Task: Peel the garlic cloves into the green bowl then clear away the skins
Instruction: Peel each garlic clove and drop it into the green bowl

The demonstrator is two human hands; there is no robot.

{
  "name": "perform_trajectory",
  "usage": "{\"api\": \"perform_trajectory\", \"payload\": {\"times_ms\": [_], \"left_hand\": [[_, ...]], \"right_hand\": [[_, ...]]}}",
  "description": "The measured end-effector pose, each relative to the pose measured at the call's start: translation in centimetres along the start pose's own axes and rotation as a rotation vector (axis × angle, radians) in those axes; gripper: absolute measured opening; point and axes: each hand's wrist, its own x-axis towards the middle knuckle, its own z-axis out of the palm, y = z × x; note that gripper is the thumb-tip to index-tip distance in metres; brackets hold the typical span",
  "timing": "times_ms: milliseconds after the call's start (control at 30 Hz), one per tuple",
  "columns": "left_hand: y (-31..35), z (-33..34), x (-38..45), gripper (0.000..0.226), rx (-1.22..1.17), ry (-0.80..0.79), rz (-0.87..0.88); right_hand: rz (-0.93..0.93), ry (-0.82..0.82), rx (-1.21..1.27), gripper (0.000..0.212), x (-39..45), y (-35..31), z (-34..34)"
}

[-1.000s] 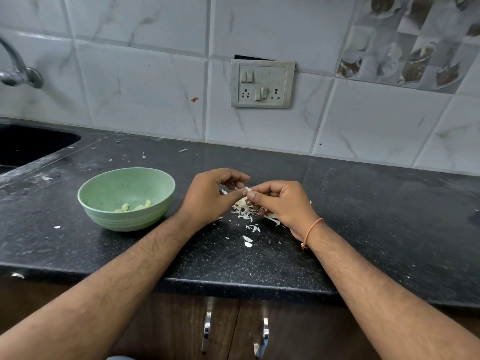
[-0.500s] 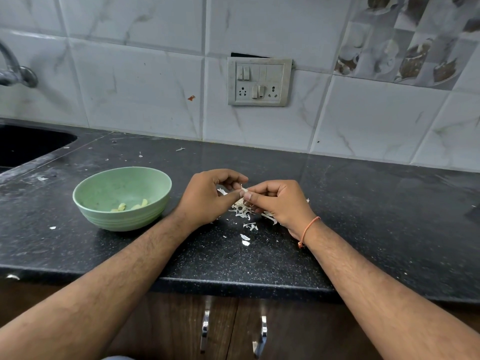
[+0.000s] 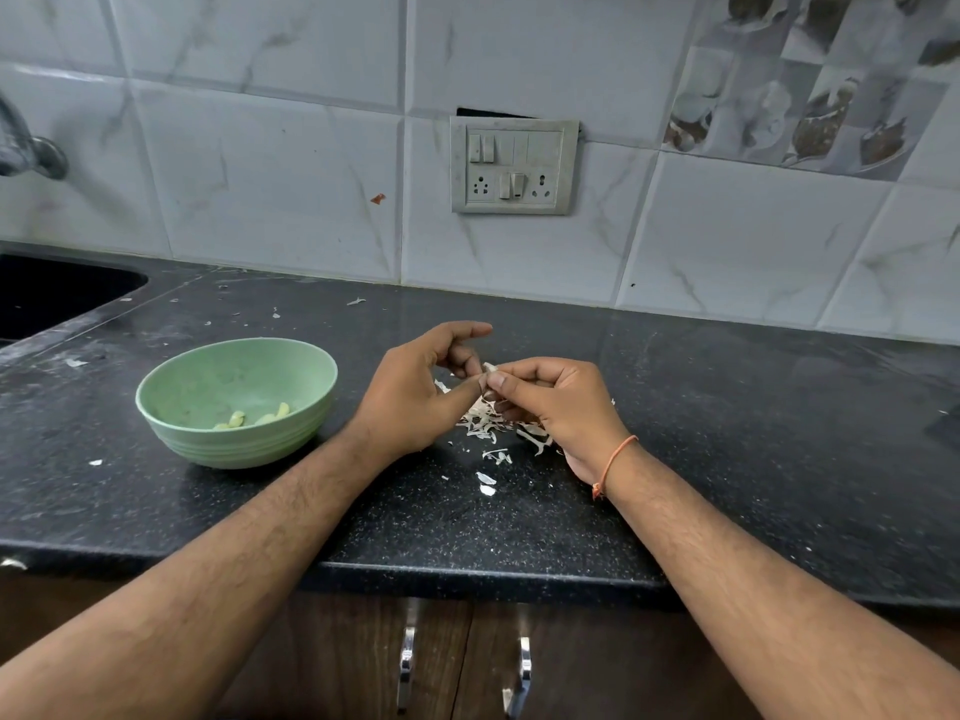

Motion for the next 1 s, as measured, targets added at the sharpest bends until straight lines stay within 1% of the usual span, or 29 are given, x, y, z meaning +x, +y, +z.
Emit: {"api": "perform_trajectory", "payload": {"times_ms": [67, 167, 233, 333, 400, 500, 567, 600, 800, 900, 1000], "left_hand": [[0.09, 0.05, -0.02, 0.060, -0.035, -0.032, -0.001], [0.13, 0.15, -0.22, 0.065, -0.017, -0.082, -0.002], [-0.07, 0.01, -0.18, 0.067, 0.000, -0.093, -0.052], [-0.32, -0.11, -0.07, 0.071, 0.004, -0.093, -0.115], [-0.29, -0.15, 0.03, 0.061, 0.010, -0.045, -0.134], [-0.10, -0.26, 0.22, 0.029, 0.023, 0.047, -0.167], [-0.13, -0.30, 0.26, 0.013, 0.047, 0.063, -0.148], [-0.11, -0.30, 0.24, 0.009, 0.067, 0.052, -0.132], [-0.05, -0.20, 0.21, 0.004, 0.094, 0.036, -0.129], [-0.01, -0.20, 0.18, 0.004, 0.112, -0.005, -0.128], [0.07, -0.16, 0.18, 0.006, 0.099, -0.041, -0.138]], "right_hand": [[0.037, 0.018, 0.061, 0.009, 0.29, -0.02, -0.07], [0.095, 0.032, 0.155, 0.008, 0.60, -0.15, -0.19], [0.114, 0.037, 0.202, 0.009, 0.63, -0.22, -0.29], [0.111, 0.038, 0.204, 0.014, 0.64, -0.22, -0.46], [0.104, 0.037, 0.161, 0.016, 0.68, -0.13, -0.45], [0.072, 0.043, 0.041, 0.013, 0.69, 0.03, -0.35], [0.037, 0.050, -0.064, 0.008, 0.63, 0.07, -0.26], [0.018, 0.051, -0.118, 0.007, 0.58, 0.05, -0.23], [-0.076, 0.043, -0.298, 0.004, 0.37, 0.01, -0.24], [-0.104, 0.042, -0.384, 0.006, 0.39, 0.26, -0.22], [-0.104, 0.030, -0.417, 0.007, 0.47, 0.44, -0.30]]}}
